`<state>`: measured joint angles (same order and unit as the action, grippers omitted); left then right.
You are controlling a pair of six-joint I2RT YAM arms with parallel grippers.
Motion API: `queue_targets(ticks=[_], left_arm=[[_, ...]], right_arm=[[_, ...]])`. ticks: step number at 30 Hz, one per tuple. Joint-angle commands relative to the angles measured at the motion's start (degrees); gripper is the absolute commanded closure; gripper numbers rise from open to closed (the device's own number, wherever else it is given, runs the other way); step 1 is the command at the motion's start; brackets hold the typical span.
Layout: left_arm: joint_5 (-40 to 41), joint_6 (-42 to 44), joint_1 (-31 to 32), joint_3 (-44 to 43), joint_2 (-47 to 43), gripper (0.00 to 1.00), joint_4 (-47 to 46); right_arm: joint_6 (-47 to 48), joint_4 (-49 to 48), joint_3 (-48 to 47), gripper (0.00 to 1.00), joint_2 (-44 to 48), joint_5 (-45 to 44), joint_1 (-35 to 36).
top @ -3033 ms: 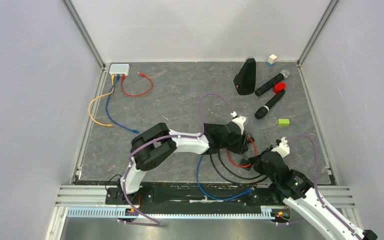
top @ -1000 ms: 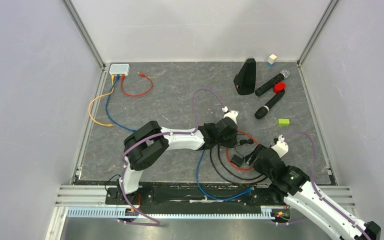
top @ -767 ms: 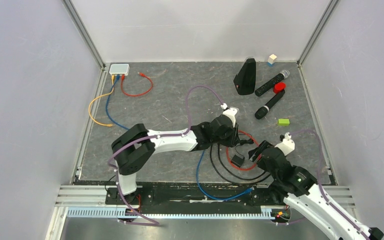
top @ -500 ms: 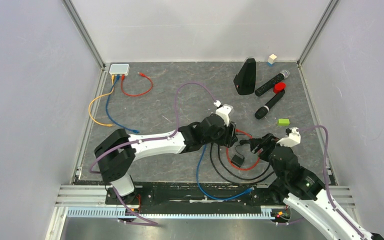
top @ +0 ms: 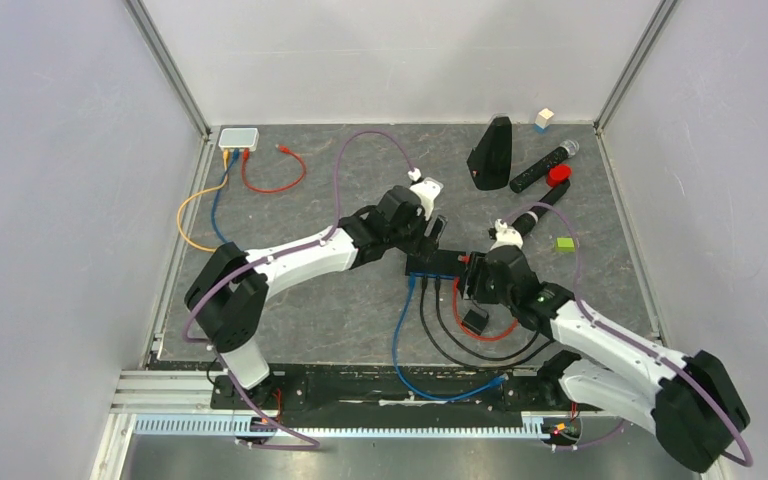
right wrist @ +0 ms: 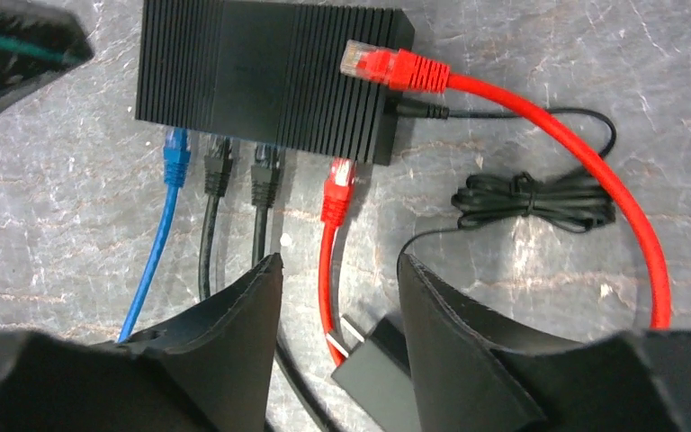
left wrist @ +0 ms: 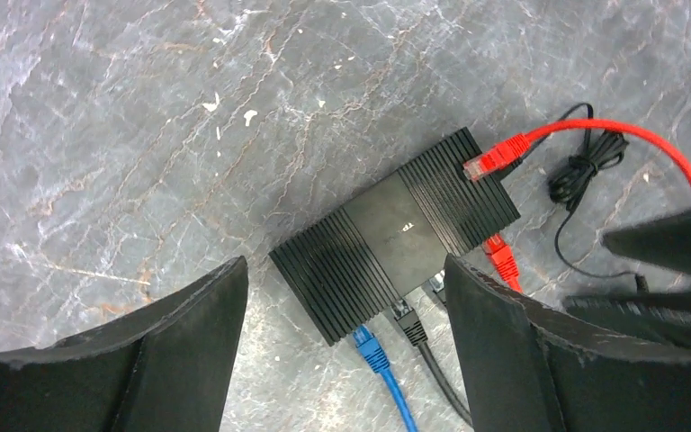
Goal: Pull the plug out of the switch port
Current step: Pull the power from the switch port.
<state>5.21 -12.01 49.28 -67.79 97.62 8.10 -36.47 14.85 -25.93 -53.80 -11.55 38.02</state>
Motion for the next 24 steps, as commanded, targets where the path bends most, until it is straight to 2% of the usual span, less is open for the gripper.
queue_targets(ticks=[1,8,11,15,20,24], left_arm=[[-4.8,11.38,-1.37,-4.22,1.6,0.14,1.75],[-12.21,19.85,-2.42,-10.14,7.08,0.14,5.14],[-17.98,26.19,-2.28,-6.54,6.56,0.14,1.38],[-16.39,29.76,-2.26,-3.76,5.71,0.13,-2.37],[-15.04,34.56,-1.78,-5.34,7.68,0.13,-0.15],[-15.93,39.44,-1.34,-5.8,8.66,0.13,0.65]], right_arm=[[4.9,-10.35,-1.96,0.5,-5.22,7.77,-5.19],[5.54,-17.08,1.27,0.52,-10.4,11.37,-14.31],[3.77,-21.18,3.3,0.52,-11.61,10.66,-17.04],[0.93,-23.7,4.33,0.52,-14.19,9.12,-20.24],[-3.29,-28.41,6.25,0.53,-16.01,8.79,-22.41],[-7.21,-28.94,7.48,0.52,-13.51,5.14,-23.54]])
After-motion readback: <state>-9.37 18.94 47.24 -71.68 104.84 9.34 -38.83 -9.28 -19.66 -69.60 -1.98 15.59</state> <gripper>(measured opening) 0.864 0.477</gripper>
